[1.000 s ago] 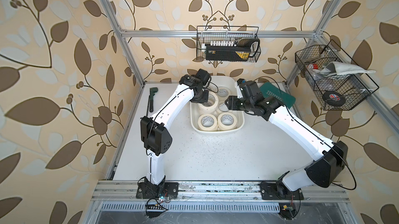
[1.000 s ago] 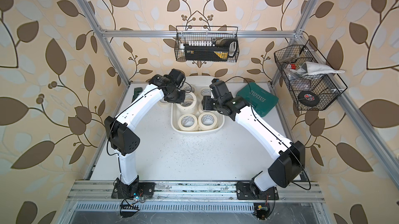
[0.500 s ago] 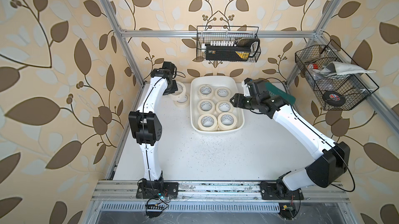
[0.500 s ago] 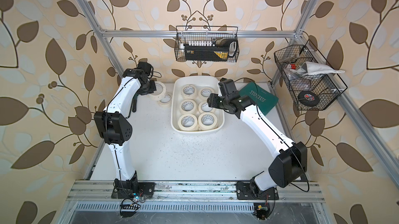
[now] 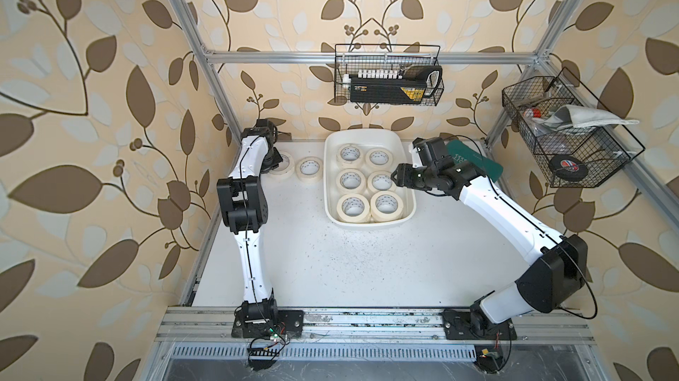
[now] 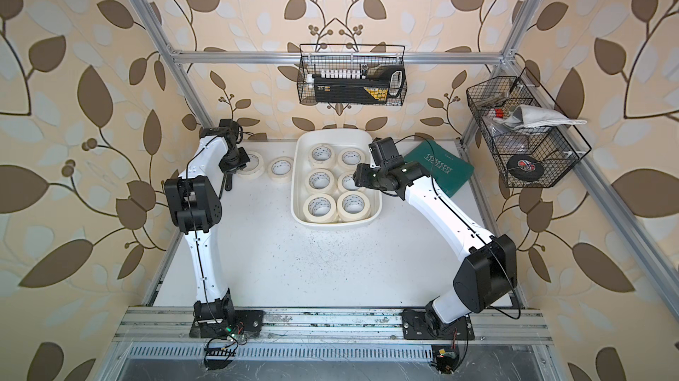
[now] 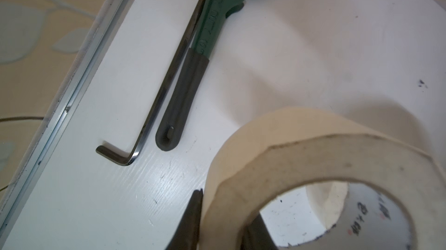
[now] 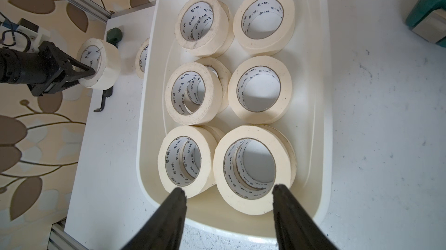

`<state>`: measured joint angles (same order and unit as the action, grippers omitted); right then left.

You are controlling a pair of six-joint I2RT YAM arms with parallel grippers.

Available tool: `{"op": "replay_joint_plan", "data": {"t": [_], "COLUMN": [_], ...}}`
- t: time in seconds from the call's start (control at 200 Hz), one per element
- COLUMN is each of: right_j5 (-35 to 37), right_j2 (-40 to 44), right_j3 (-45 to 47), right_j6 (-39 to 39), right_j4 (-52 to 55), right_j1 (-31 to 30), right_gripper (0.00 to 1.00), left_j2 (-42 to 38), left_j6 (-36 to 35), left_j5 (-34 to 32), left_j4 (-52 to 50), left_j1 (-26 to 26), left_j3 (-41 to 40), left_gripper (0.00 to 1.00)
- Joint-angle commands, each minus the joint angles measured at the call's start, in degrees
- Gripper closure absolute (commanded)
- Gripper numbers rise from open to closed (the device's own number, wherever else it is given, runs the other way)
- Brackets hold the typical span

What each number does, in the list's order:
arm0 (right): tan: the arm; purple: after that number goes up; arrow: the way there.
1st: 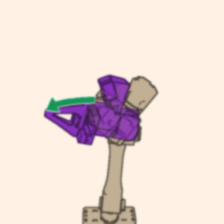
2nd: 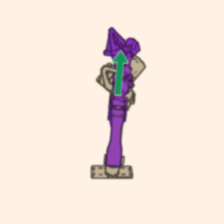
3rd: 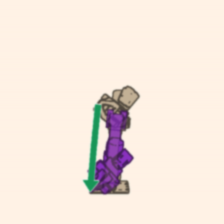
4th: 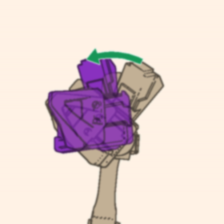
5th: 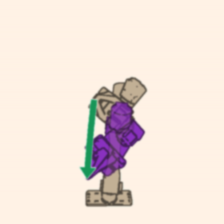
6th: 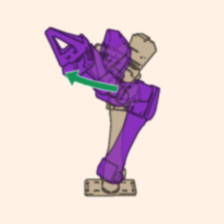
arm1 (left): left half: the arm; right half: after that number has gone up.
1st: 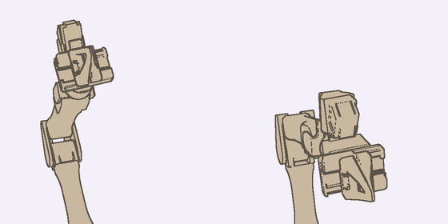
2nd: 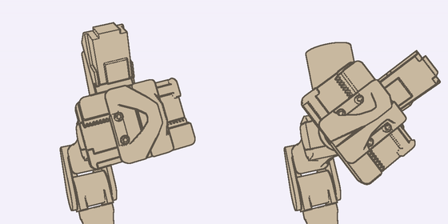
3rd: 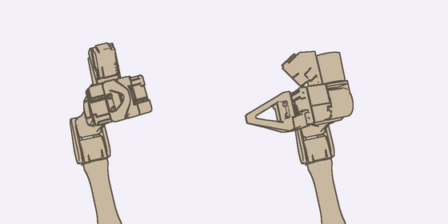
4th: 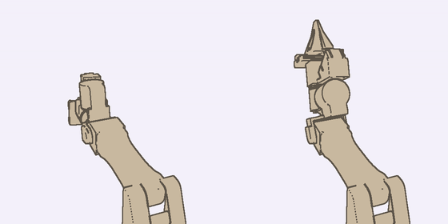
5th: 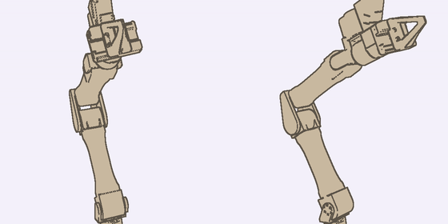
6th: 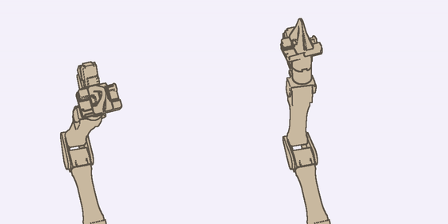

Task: Take out the art tape in the storage box
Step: Place the art tape at the center of the board.

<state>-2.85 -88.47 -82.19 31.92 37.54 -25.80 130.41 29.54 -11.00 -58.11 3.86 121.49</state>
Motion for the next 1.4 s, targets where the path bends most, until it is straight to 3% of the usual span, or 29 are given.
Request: {"op": "replay_joint_plan", "data": {"t": [0.0, 0.345, 0.775, 1.04, 1.175, 1.265, 1.394], "right_j5": [-0.3, 0.0, -0.2, -0.5, -0.4, -0.4, -1.0], "right_j2": [-1.4, -2.4, -2.4, -2.7, -2.8, -3.1, -4.0], "right_j3": [-0.2, -0.7, -0.3, -0.1, -0.4, -1.0, -2.1], "right_j6": [-0.6, -0.6, -0.2, 0.0, 0.1, 0.0, 0.3], "right_j4": [1.3, 2.1, 2.5, 2.4, 2.5, 2.5, 2.6], "right_j1": [0.1, 0.1, 0.1, 0.1, 0.1, 0.0, 0.0], "right_gripper": [0.41, 0.41, 0.41, 0.41, 0.41, 0.41, 0.41], "left_j2": [0.6, 7.1, 10.7, 11.7, 11.5, 10.6, 9.1], "left_j6": [2.3, 2.1, 2.4, 2.0, 2.3, 2.3, 1.4], "left_j5": [3.3, 4.6, 4.9, 3.1, 2.4, 2.6, 3.9], "left_j4": [2.7, 2.8, 3.3, 2.8, 1.7, 1.8, 1.4], "left_j1": [0.5, 1.8, 1.8, 1.8, 1.9, 1.9, 1.9], "left_j3": [2.2, 7.8, 9.0, 9.0, 8.5, 8.1, 8.1], "left_gripper": [1.0, 1.0, 1.0, 0.92, 0.82, 0.7, 0.65]}}
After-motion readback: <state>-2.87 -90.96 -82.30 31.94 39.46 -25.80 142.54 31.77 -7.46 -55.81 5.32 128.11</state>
